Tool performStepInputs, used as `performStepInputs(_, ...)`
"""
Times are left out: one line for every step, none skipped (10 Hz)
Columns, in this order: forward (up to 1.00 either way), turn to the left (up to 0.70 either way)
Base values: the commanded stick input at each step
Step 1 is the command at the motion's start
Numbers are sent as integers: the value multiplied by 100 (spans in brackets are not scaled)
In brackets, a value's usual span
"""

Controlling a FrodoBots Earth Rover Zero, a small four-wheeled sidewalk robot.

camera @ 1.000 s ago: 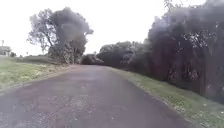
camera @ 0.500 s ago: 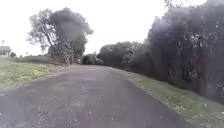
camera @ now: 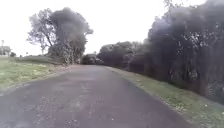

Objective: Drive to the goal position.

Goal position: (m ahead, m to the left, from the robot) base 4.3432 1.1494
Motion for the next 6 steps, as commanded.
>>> performStepInputs(8, 0)
performStepInputs(8, 0)
performStepInputs(8, 0)
performStepInputs(7, 0)
performStepInputs(7, 0)
performStepInputs(8, 0)
